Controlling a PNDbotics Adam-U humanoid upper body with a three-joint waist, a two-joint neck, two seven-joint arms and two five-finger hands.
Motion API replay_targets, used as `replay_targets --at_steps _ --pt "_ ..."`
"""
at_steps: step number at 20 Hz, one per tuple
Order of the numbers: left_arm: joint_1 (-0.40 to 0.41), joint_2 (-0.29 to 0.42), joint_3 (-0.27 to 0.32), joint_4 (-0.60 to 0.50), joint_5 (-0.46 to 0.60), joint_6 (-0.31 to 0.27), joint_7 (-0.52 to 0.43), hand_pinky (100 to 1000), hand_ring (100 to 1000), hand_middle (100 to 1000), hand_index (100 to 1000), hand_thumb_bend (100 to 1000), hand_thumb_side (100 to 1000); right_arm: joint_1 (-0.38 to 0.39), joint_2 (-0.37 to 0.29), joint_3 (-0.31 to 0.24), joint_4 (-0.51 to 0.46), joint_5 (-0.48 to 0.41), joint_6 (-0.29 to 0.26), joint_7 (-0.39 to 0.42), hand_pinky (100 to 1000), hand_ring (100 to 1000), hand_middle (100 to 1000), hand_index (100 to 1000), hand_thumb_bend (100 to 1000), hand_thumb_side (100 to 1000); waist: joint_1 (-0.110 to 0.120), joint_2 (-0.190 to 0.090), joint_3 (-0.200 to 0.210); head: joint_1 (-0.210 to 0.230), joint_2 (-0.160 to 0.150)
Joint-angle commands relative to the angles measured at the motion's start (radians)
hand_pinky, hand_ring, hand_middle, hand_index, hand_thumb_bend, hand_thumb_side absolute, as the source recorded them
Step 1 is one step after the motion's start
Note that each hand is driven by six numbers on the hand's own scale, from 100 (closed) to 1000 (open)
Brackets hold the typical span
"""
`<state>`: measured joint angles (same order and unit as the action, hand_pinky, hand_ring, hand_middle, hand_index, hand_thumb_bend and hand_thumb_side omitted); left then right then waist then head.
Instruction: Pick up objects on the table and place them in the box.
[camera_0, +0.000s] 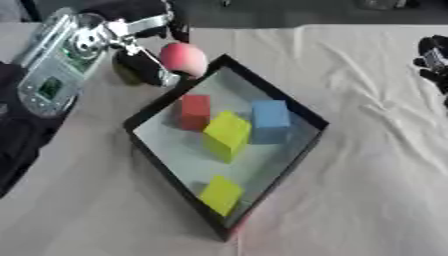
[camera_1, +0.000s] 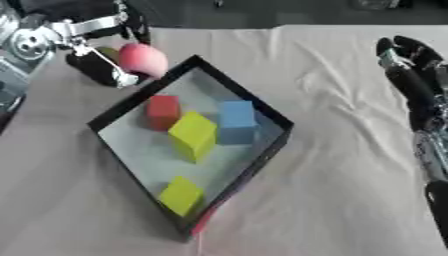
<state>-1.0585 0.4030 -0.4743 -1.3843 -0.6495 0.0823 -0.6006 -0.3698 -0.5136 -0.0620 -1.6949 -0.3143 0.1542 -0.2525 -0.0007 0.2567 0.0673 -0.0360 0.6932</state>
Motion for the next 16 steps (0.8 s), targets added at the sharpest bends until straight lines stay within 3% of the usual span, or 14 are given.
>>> replay_targets --at_steps 1,3,4,5,6,10,13,16 --pt "-0.022 -0.049 -0.013 0.069 -0.058 -0.021 -0.004 779 771 674 630 354 100 -0.014 -0.014 -0.005 -0.015 -0.008 -0.006 0.001 886 793 764 848 297 442 0.009 -0.039 -0.004 0.006 -0.004" --pt "-0.018 -0.075 -0.008 0.114 -0.092 -0.047 0.005 803 805 741 752 426 100 -0.014 -0.013 -0.004 -0.017 -0.008 -0.006 0.002 886 793 763 847 302 437 0.009 -0.039 -0.005 0.008 -0.003" --pt "-0.017 -0.080 -0.003 0.124 -0.108 -0.063 0.011 829 839 794 844 503 155 -0.014 -0.013 -0.004 -0.018 -0.008 -0.006 0.003 886 792 763 847 306 434 0.009 -0.039 -0.005 0.008 -0.003" --pt "-0.016 -0.080 0.006 0.128 -0.117 -0.077 0.016 833 843 799 851 507 165 -0.014 -0.013 -0.004 -0.019 -0.008 -0.006 0.003 886 792 763 847 306 434 0.009 -0.039 -0.005 0.008 -0.004" --pt "-0.018 -0.073 0.013 0.125 -0.122 -0.086 0.022 850 861 820 881 538 249 -0.013 -0.014 -0.005 -0.020 -0.008 -0.006 0.003 886 791 762 846 308 432 0.010 -0.040 -0.003 0.006 -0.003" --pt "-0.036 -0.009 0.086 0.094 -0.094 -0.070 0.057 851 870 831 882 512 273 -0.006 -0.018 -0.006 -0.022 -0.007 -0.007 0.000 886 791 762 846 312 432 0.011 -0.040 0.001 -0.002 -0.004" --pt "-0.050 0.058 0.146 0.083 -0.052 -0.031 0.092 842 864 820 871 465 210 0.000 -0.021 -0.009 -0.021 -0.005 -0.007 -0.002 886 791 762 846 314 432 0.012 -0.039 0.003 -0.008 -0.005" --pt "-0.061 0.119 0.180 0.125 -0.058 0.014 0.106 842 861 816 861 500 184 0.000 -0.023 -0.009 -0.023 -0.004 -0.008 -0.003 886 791 761 846 317 431 0.013 -0.037 0.001 -0.008 -0.006"
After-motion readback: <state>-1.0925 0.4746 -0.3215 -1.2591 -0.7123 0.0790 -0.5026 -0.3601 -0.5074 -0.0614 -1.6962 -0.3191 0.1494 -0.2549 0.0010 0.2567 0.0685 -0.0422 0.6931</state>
